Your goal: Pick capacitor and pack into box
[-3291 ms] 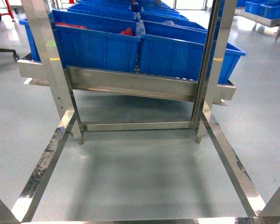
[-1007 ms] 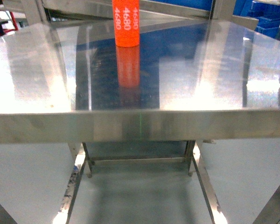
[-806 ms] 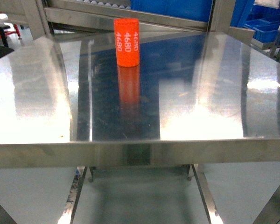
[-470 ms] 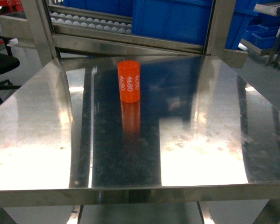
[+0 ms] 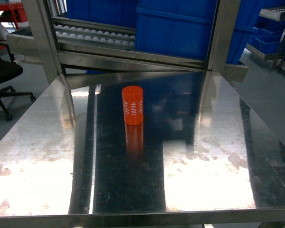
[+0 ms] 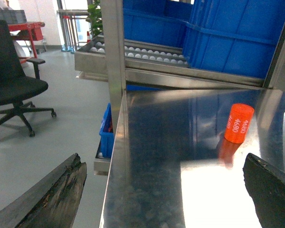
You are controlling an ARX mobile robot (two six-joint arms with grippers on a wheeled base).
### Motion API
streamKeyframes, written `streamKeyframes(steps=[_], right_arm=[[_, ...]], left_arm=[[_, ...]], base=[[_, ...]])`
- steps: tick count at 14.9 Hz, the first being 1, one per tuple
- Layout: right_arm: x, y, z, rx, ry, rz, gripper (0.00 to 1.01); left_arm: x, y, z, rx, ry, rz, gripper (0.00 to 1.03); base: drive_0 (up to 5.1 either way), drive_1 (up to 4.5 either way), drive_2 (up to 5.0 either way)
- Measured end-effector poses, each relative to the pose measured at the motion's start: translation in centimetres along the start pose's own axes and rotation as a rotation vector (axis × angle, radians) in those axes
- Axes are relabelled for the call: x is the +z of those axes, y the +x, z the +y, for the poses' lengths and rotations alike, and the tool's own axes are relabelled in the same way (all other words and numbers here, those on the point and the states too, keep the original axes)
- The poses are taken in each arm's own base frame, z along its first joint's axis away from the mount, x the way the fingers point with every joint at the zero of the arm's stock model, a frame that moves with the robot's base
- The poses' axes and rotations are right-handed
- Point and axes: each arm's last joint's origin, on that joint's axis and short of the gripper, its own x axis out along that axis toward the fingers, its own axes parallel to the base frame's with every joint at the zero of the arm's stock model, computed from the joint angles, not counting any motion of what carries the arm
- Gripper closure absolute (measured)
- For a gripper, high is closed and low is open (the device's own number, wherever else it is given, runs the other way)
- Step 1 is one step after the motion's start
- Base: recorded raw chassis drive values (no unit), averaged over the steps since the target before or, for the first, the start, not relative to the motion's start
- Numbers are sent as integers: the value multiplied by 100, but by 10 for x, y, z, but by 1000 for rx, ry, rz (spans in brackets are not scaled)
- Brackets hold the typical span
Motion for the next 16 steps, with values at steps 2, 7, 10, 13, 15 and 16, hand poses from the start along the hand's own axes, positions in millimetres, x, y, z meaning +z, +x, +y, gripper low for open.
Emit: streamKeyframes(steps=[2,7,10,13,15,16], right_arm=[[0,0,0,0,0,0,3],[0,0,0,0,0,1,3],[0,0,0,0,0,1,3],[0,0,0,0,0,1,3],[0,0,0,0,0,1,3],[0,0,0,0,0,1,3]], left_arm=[[0,0,0,1,0,-2,5],[0,0,0,1,0,-2,5],[0,0,0,0,0,-2,5],[0,0,0,0,0,-2,5],[0,0,0,1,0,-2,5],[0,0,0,1,0,-2,5]], base=[[0,0,0],[0,0,0],[0,0,0],[0,0,0],[0,0,0],[0,0,0]])
